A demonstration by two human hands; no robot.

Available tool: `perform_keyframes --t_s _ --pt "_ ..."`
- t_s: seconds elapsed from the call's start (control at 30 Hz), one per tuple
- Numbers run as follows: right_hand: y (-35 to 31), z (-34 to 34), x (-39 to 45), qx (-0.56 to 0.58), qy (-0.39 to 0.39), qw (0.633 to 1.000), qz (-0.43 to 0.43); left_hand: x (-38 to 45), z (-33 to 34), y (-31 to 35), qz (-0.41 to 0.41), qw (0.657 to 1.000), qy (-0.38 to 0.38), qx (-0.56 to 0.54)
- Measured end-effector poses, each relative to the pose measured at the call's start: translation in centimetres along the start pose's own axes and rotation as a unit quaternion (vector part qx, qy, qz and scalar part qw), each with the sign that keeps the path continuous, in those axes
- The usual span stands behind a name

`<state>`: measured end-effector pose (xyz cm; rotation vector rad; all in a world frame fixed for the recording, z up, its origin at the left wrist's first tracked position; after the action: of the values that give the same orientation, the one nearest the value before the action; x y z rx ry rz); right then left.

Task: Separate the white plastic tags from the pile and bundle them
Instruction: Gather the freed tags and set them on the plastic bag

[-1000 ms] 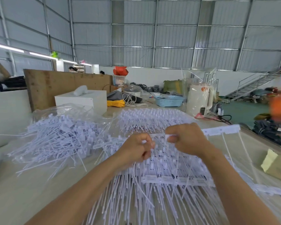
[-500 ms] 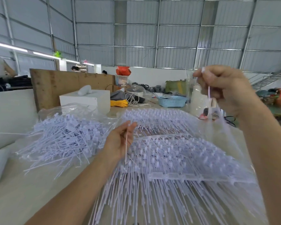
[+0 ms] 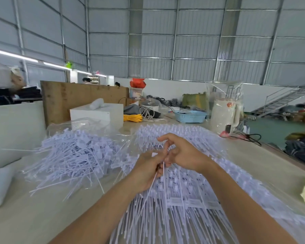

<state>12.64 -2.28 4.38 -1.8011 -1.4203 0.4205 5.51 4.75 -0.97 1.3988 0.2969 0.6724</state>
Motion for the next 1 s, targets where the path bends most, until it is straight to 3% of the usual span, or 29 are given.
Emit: perform_keyframes --t_s 0.17,0.27,0.37,0.47,0.7,0.8,0.87,0.93,1.0 --pt "1.0 -0.4 -0.1 -0.099 -0.02 0.994 0.034 0.1 -0.6 -0.1 0.03 0.998 0.063 0.006" --pt "1.5 -0.1 -0.6 -0.085 -0.029 0.995 0.037 0.0 -0.4 0.2 0.035 0.997 0.067 -0.014" --pt "1.8 -0.1 -0.9 -0.031 0.01 0.999 0.027 -0.3 0.3 -0.2 0.011 0.999 0.038 -0.015" --pt "1.8 0.0 -1.2 -0.062 0.039 0.997 0.012 -0.7 0.9 -0.4 -0.005 1.0 0.007 -0.016" --pt "1.5 0.3 -1.5 -0.157 0.051 0.986 -0.017 -0.7 0.7 0.0 -0.001 0.995 -0.018 0.102" --pt "0.8 0.0 -2.1 -0.286 0.058 0.956 -0.032 -1.0 0.9 -0.1 -0.035 0.994 -0.06 0.088" --pt "0.0 -0.4 -2.6 -0.314 0.066 0.946 -0.044 -0.9 1.0 0.2 -0.056 0.992 -0.095 0.062" --pt "-0.6 -0.8 -2.8 -0.3 0.078 0.949 -0.063 -0.8 1.3 0.5 -0.072 0.987 -0.14 0.017" --pt "-1.2 -0.6 -3.0 -0.213 0.054 0.973 -0.074 -1.0 1.6 0.7 -0.086 0.979 -0.18 -0.029"
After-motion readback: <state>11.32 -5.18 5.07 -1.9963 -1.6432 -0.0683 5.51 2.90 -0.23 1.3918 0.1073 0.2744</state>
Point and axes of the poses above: each hand's wrist, its own x-axis towards the middle knuckle, its own z-axis out of the palm, y = z × x, the point moved 6 cm from there along x, towards the middle knuckle, and after that the axes turned 5 degrees about z, right-handed, at the moved point
